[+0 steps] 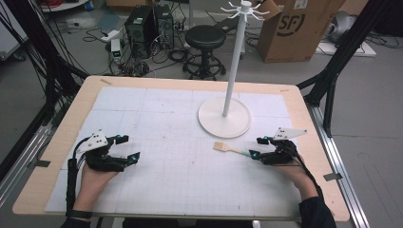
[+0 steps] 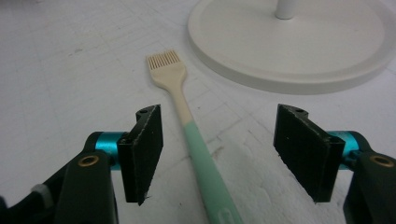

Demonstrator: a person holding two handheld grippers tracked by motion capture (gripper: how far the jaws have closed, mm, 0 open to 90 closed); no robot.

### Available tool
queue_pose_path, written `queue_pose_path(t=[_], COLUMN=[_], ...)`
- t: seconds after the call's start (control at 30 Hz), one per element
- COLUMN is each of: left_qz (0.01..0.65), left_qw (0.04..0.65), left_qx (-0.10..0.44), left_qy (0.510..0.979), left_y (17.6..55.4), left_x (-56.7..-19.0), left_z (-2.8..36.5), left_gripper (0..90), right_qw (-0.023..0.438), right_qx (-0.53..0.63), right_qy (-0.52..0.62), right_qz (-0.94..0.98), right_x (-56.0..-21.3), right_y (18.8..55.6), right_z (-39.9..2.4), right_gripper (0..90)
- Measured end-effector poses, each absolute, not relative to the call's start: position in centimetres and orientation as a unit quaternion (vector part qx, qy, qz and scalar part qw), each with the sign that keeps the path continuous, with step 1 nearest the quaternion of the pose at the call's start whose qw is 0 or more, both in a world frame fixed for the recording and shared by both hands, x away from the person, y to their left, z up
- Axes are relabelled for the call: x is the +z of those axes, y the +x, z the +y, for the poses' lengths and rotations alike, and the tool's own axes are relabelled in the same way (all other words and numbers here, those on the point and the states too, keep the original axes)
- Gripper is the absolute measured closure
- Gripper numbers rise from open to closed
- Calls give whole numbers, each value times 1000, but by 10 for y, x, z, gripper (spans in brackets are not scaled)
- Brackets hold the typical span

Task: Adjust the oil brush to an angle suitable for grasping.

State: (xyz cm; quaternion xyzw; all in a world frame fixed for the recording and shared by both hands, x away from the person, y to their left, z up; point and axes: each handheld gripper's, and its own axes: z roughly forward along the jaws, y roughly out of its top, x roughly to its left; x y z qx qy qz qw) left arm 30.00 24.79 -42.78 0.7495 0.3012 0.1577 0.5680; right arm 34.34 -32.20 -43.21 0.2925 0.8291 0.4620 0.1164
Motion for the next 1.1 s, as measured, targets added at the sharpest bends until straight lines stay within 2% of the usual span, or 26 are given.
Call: queue_pose_path(t=[0.4,0.7,1.1], left_qz=[301,301,302], left_qw=[563,559,557], left_qx=[156,157,154], left_qy=[754,756,759], left_y=[300,301,301], left_x=[-429,-430,-431], left_z=[247,245,245], left_gripper=[158,161,162], right_qw=[107,109,85], right_qx=[438,422,391], right_qy=[286,275,261], right_qz=[846,857,878], right_x=[-437,-443,-442], right_y=[348,353,366], right_z=[-303,-297,-285], right_gripper=[381,500,547])
